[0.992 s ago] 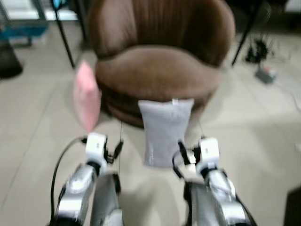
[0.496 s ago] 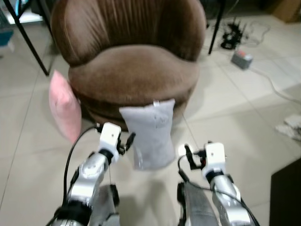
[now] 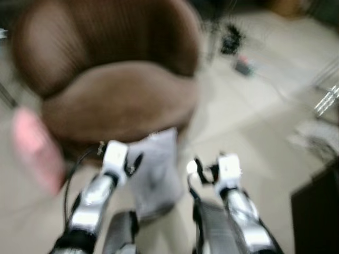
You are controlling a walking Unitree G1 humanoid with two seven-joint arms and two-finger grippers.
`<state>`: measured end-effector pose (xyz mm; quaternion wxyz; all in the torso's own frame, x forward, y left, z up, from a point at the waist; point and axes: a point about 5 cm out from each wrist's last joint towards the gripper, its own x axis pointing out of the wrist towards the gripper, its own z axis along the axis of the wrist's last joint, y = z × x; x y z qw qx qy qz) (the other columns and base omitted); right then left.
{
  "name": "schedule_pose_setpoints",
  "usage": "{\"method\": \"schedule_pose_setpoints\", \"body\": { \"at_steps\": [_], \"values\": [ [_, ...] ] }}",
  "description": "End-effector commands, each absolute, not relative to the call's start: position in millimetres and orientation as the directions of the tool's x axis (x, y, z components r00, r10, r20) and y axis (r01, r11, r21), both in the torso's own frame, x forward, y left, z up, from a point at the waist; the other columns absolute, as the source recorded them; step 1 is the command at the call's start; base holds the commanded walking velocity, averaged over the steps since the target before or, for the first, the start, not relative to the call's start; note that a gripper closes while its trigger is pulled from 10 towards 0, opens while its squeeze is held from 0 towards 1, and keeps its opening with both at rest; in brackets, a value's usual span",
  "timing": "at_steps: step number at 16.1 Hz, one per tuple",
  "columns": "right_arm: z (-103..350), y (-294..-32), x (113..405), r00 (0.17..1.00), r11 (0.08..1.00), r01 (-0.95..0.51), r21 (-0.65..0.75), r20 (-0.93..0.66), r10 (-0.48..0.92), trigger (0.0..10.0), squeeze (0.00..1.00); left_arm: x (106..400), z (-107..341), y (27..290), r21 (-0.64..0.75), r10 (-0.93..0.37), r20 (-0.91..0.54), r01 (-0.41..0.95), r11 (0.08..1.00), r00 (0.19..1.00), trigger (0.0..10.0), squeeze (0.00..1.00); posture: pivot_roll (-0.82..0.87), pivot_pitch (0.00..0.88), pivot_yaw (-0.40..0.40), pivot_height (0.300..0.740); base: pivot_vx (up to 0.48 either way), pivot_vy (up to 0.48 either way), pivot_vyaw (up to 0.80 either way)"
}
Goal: Move the pillow to the sofa from floor
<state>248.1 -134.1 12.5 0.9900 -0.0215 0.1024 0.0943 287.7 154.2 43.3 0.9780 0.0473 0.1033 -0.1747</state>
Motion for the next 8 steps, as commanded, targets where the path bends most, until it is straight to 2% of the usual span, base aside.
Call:
{"method": "schedule_pose_setpoints", "body": {
  "at_steps": [1, 4, 6, 8],
  "values": [
    [11, -137, 249, 0.956, 0.98, -0.199, -0.019, -0.225, 0.19, 10.0, 0.0, 284, 40, 152, 0.067, -0.312, -0.226, 0.334, 0.94, 0.923, 10.0, 0.0, -0.11, 0.083, 0.016, 0.541, 0.296, 0.379, 0.0],
    [24, -128, 255, 0.92, 0.945, -0.321, 0.059, -0.219, 0.326, 10.0, 0.0, 286, 41, 155, 0.061, -0.29, -0.228, 0.311, 0.948, 0.929, 10.0, 0.0, -0.11, 0.087, 0.016, 0.541, 0.0, 0.0, 0.0],
    [33, -115, 261, 0.838, 0.865, -0.497, 0.066, -0.221, 0.499, 10.0, 0.0, 303, 50, 165, 0.085, -0.27, -0.222, 0.294, 0.952, 0.937, 10.0, 0.0, -0.1, 0.087, 0.004, 0.541, 0.0, 0.0, 0.0],
    [34, -108, 256, 0.756, 0.791, -0.602, 0.111, -0.238, 0.609, 10.0, 0.0, 324, 57, 189, 0.096, -0.224, -0.276, 0.258, 0.961, 0.935, 10.0, 0.0, -0.08, 0.087, -0.013, 0.541, 0.0, 0.0, 0.0]
  ]
}}
